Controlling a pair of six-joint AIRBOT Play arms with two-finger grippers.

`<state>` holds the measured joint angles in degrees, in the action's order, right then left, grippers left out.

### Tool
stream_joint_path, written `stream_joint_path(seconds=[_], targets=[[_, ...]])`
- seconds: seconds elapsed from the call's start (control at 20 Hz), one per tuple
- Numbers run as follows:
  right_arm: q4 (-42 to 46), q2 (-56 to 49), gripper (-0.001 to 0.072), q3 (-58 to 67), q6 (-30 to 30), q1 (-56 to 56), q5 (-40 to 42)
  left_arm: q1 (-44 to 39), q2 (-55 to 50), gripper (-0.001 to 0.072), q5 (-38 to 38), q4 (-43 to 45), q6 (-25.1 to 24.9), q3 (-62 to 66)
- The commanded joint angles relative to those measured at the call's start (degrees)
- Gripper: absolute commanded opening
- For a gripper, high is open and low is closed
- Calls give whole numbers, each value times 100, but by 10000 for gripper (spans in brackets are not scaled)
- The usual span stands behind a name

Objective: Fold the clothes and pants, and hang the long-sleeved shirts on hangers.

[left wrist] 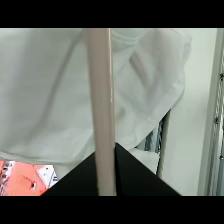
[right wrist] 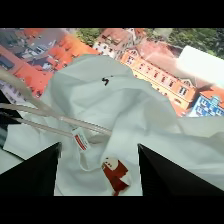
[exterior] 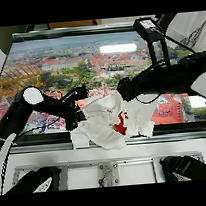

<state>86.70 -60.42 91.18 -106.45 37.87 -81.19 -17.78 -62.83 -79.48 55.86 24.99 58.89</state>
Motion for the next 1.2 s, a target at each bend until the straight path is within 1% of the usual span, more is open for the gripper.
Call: stream_joint_path(seconds=[0.0, 0.1, 0.25, 0.45, 0.5, 0.55, 0.6, 0.65, 0.7, 0.8, 0.85, 0.95, 1.1, 1.15], targets=[[92, -81, 487, -94, -223, -157, -699, 4, 0, 18, 9, 0, -9, -4], [177, -138, 487, -378, -645, -2, -713, 2, 0, 18, 17, 0, -9, -4], [715, -332, 487, -680, -1156, 354, -599, 2, 0, 18, 17, 0, -9, -4], [822, -568, 486, -682, -1239, 485, -199, 2, 0, 18, 9, -2, -9, -4], [828, -568, 472, -682, -1279, 483, -166, 2, 0, 18, 11, -2, -9, -4], [850, -564, 330, -682, -1276, 483, -162, 2, 0, 18, 11, -2, -9, -4], [868, -553, 170, -682, -1274, 483, -162, 2, 0, 18, 15, -2, -9, -4], [870, -542, 83, -680, -1276, 483, -160, 2, 0, 18, 11, -2, -9, -7], [870, -531, 19, -678, -1276, 483, -160, 2, 0, 19, 11, -4, -11, -15], [868, -446, 18, -671, -1276, 483, -162, 4, -28, 18, 92, -50, -31, -129], [861, -387, 18, -656, -1276, 483, -164, 2, -26, 18, 221, -52, -125, -280], [811, -264, 18, -557, -1279, 485, -160, 2, -26, 18, 529, -72, -439, -621], [560, -223, 17, -415, -1250, 487, -151, 7, -26, 17, 994, -616, -1008, -970], [455, -229, 17, -415, -1187, 490, -127, 2, -28, 18, 1084, -658, -1132, -999]])
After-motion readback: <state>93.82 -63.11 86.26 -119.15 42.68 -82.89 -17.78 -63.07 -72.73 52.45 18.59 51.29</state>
